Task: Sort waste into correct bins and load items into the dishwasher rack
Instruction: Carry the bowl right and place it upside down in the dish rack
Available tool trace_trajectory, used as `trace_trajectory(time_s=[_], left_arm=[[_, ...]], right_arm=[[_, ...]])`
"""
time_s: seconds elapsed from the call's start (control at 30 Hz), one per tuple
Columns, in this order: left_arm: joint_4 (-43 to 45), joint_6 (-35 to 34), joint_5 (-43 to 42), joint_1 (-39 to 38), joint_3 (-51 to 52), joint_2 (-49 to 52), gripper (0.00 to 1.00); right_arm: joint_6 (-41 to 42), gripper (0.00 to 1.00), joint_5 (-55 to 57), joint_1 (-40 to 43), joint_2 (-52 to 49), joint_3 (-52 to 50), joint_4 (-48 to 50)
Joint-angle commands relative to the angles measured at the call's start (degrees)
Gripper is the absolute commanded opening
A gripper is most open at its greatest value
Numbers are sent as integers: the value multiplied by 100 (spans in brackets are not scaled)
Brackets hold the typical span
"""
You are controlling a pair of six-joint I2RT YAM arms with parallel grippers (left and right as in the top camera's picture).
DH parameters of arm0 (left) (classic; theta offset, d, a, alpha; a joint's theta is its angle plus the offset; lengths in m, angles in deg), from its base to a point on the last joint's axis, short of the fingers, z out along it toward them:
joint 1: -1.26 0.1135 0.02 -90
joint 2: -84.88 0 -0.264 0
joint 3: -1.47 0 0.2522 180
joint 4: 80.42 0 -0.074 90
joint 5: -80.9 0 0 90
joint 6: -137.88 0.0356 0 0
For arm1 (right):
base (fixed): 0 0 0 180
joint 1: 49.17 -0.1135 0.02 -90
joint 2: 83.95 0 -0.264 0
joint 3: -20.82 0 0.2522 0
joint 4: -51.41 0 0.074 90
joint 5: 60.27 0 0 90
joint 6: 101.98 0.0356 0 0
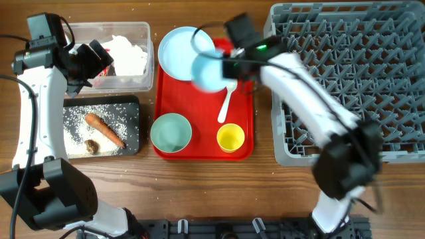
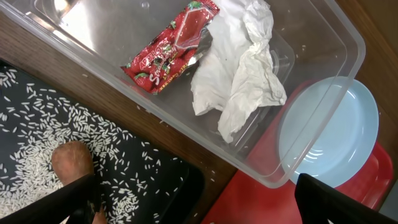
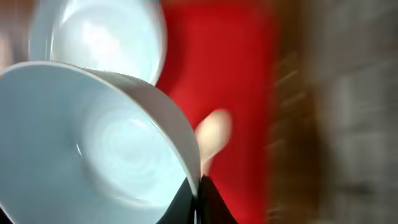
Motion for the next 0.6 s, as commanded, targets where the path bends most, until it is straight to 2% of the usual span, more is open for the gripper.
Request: trace_trajectory(time_s=[0.0,0.1,0.27,0.33,0.4,0.57], left_arm=[[-2,-13,35,22,-7,-70,100],[-2,-15,35,22,-7,-70,100],[-2,-15,35,22,-7,-70,100],[-2,-15,35,22,-7,-70,100],[-2,-15,35,22,-7,-70,100],[-2,-15,35,22,-7,-70,100]], right_arm=[[-514,4,3517,437,745,251,142],[-1628,4,4787,804,518,249,800],[-5554,4,5919,1211,-610,249,3539],[-6590,4,6107,1213,-960,249,4247],[-7062,4,6183,1213,-1276,249,4468],[-7038,4,6358,1189,-1591,247,4430]])
